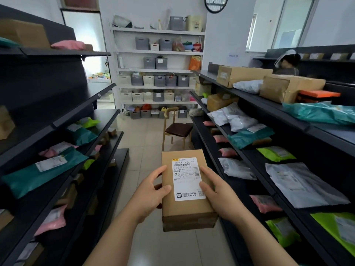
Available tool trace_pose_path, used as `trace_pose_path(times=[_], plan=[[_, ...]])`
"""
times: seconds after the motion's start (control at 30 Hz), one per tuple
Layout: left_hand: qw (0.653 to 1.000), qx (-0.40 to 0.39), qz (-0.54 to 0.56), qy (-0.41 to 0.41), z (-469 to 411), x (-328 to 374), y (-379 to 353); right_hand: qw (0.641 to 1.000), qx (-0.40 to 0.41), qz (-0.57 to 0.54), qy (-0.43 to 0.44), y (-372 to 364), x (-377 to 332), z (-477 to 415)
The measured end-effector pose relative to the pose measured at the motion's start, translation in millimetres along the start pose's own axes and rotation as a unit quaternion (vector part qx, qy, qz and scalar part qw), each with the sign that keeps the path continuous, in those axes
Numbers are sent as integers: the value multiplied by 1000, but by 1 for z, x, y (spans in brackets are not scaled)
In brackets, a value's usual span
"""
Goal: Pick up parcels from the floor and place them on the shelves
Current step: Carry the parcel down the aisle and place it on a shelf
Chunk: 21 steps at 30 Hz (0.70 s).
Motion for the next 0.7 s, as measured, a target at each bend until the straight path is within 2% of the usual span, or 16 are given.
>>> trace_pose_path(times=[0.13,0.47,0.7], plan=[[1000,12,-8,2,-56,4,-6,1000,-21,-6,19,11,7,-57],[999,15,-24,20,-181,1,3,999,-43,-27,-2,7,30,-183],[1000,-9,-27,9,-296,12,30,1000,-19,-18,-4,2,26,-294]])
Point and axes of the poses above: each hand's wrist, its own z-axis away from the middle knuckle, its own y-axis out of the back of the hand, x = y × z, the point moved 3 cm from there along -z, towards the middle knuckle, and after that the axes turned 3 degrees about -y, right-handed, at the moved point
